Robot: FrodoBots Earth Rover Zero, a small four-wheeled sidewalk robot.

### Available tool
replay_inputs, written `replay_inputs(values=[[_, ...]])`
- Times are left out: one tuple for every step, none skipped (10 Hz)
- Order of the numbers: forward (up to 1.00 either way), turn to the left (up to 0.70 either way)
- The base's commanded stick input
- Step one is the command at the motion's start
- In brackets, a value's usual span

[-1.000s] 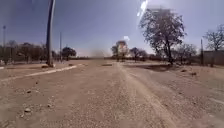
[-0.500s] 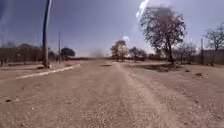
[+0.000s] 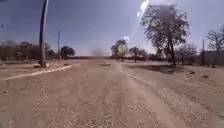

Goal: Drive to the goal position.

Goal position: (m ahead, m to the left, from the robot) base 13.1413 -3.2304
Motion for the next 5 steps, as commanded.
replay_inputs(values=[[1.00,-0.17],[1.00,-0.27],[1.00,-0.27],[1.00,-0.27],[1.00,-0.27]])
